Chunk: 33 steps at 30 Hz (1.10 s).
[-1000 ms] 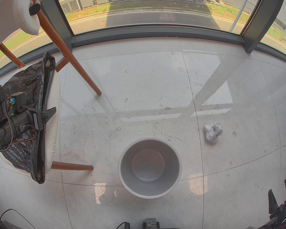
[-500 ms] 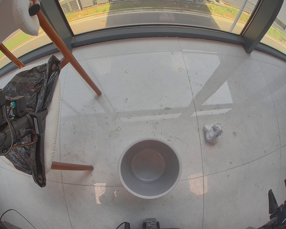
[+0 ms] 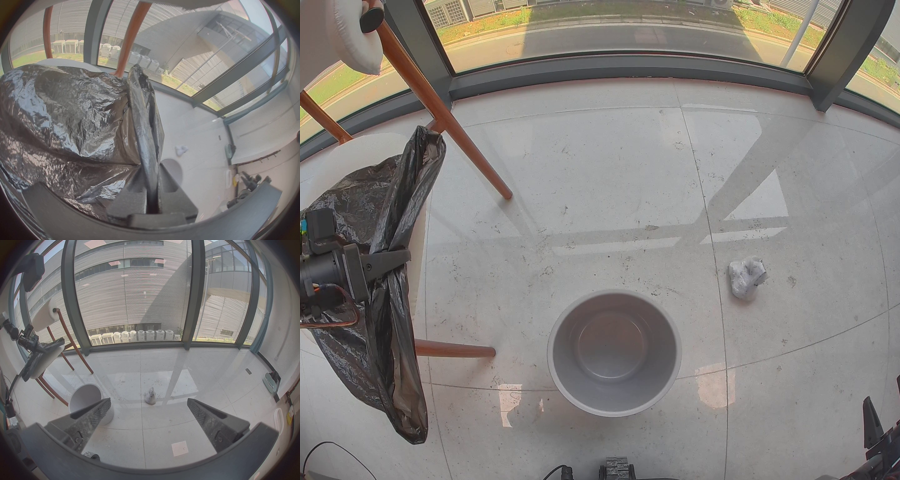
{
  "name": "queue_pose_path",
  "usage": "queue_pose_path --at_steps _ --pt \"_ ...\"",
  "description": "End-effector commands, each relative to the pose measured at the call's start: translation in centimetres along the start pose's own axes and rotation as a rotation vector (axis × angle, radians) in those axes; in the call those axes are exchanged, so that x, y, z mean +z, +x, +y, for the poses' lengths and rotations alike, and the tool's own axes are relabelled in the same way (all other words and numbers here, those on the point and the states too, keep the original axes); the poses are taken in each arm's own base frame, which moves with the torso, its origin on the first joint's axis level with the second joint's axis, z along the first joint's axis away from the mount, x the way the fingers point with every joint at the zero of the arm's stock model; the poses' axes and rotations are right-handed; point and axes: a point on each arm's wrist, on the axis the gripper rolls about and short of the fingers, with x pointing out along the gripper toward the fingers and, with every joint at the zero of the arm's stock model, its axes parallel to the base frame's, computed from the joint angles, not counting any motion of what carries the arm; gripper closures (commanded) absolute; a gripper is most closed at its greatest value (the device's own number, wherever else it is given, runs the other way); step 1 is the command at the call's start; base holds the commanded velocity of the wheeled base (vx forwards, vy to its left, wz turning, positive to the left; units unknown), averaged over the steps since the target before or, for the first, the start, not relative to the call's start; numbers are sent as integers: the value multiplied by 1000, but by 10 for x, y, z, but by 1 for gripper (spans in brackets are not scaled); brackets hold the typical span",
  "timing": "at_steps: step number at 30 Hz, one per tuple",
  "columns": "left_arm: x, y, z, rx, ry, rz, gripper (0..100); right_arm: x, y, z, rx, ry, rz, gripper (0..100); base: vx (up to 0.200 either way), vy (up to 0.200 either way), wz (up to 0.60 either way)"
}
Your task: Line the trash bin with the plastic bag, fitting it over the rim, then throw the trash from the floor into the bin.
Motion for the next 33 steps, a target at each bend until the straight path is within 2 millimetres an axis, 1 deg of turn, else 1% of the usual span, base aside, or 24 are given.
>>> queue_pose_path --at_steps 1,7,10,14,16,18,19,23,24,25,26,29,30,31,33 --pt "11 -14 -14 -86 16 -53 100 -5 0 0 0 0 2 0 0 0 0" --pt "7 -9 -33 -256 43 0 100 -5 0 0 2 1 2 0 0 0 0" --pt "1 -6 -49 -357 64 41 100 -5 0 0 0 1 2 0 0 0 0" --pt "-2 -2 -66 -458 93 73 100 -5 0 0 0 0 2 0 0 0 0" --pt "-3 -1 -70 -482 99 80 100 -5 0 0 0 0 2 0 0 0 0" --pt "-4 0 -78 -533 113 94 100 -5 0 0 0 0 2 0 0 0 0" --pt "-4 -1 -79 -535 113 95 100 -5 0 0 2 0 2 0 0 0 0" --pt "-9 9 -92 -605 125 147 100 -5 0 0 0 0 2 0 0 0 0" --pt "-12 11 -99 -640 133 168 100 -5 0 0 0 0 2 0 0 0 0" --pt "-12 11 -99 -640 133 168 100 -5 0 0 0 0 2 0 0 0 0" --pt "-14 11 -106 -680 145 182 100 -5 0 0 0 0 2 0 0 0 0" --pt "-19 17 -116 -725 155 223 100 -5 0 0 0 0 2 0 0 0 0" --pt "-19 17 -116 -725 155 223 100 -5 0 0 0 0 2 0 0 0 0" --pt "-23 18 -123 -758 164 245 100 -5 0 0 0 0 2 0 0 0 0" --pt "-27 17 -129 -791 173 264 100 -5 0 0 0 0 2 0 0 0 0"
